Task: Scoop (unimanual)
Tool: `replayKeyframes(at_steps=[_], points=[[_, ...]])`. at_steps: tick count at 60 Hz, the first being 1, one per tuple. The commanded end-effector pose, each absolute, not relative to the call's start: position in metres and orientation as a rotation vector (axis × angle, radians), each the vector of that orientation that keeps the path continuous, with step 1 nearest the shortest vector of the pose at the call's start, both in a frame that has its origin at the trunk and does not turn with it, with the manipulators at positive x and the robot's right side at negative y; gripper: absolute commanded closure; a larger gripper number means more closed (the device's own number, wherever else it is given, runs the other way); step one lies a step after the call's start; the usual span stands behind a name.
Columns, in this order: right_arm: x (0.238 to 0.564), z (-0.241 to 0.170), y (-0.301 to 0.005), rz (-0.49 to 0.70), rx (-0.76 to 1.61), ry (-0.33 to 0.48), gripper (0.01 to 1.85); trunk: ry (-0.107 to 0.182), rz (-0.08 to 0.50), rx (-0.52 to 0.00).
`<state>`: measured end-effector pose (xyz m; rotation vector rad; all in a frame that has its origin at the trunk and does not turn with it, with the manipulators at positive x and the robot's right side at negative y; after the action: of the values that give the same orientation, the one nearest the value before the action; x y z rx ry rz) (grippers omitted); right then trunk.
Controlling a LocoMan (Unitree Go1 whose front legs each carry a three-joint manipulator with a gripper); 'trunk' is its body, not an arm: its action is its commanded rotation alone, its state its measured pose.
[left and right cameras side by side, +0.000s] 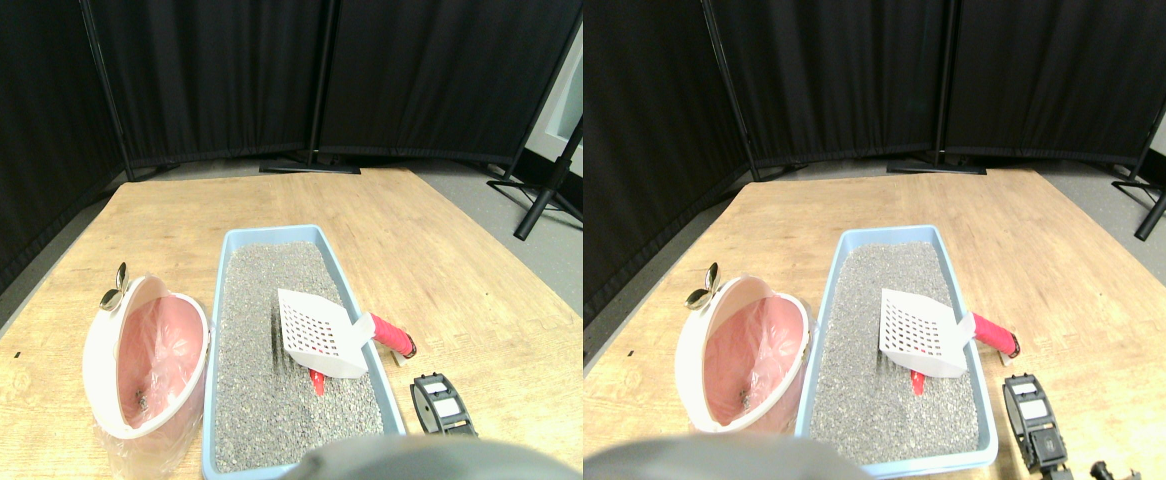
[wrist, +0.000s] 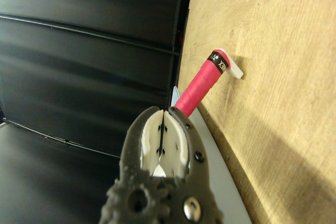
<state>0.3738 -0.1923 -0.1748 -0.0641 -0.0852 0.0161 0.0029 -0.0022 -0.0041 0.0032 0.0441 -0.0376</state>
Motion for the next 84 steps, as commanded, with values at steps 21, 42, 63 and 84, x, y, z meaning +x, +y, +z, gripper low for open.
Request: replayKeyframes(at_steps=[21,42,63,84], points=[[0.369,-0.169,-0.192,0.044,-0.022,-0.176,1.37,0.034,-0.039,-0.002],[0.378,-0.171,-0.198,0.163,0.09,-0.26,1.12,0.042,-0.041,-0.01],[0.402,-0.171,-0.206,0.175,0.132,-0.218,1.05,0.046,-0.03,-0.018],[0.421,-0.185,-0.211,0.155,0.201,-0.116,0.99,0.052,-0.017,-0.027]])
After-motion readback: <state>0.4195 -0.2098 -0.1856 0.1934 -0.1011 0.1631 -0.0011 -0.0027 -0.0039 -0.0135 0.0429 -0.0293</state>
